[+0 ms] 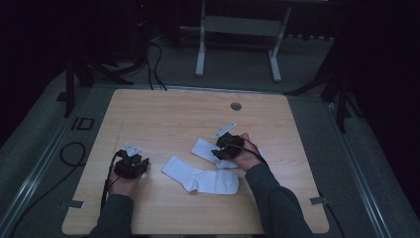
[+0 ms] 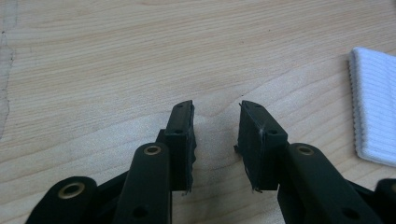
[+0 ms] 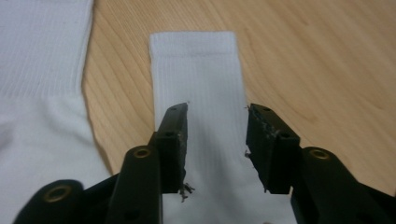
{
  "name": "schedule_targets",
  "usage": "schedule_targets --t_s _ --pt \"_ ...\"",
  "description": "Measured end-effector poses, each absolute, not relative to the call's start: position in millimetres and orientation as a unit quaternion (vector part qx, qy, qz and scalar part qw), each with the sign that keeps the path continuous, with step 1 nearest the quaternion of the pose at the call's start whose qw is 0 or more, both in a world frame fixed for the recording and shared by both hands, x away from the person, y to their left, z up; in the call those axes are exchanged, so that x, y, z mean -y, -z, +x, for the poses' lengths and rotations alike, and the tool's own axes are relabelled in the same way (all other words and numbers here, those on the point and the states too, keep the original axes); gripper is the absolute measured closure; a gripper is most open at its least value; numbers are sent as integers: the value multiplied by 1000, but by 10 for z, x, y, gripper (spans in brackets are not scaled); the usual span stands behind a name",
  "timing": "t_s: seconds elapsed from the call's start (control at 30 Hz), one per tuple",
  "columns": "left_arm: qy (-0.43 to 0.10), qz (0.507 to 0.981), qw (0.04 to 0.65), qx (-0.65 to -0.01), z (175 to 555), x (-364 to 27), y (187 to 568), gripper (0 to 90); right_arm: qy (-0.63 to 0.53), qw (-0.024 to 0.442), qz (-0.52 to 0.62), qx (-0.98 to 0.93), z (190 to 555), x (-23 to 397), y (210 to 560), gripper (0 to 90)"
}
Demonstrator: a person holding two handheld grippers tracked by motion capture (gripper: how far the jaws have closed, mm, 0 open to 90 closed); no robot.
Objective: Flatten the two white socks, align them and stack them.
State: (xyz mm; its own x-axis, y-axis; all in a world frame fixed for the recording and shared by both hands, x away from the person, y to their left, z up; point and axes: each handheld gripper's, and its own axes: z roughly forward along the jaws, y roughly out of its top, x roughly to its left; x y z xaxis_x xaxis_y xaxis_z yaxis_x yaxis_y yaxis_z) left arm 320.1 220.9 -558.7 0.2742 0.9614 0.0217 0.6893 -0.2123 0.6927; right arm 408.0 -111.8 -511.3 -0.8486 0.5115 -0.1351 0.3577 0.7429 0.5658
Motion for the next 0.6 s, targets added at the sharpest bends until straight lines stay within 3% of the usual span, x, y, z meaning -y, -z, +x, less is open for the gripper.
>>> schedule_targets --t_s 0.37,0.6 --pt "-229 748 292 -551 3187 -2177 5582 661 -261 91 263 -924 4256 981 5406 518" --pt "-225 747 301 -548 3166 -2155 5564 662 -265 80 276 -920 4291 1007 5408 620"
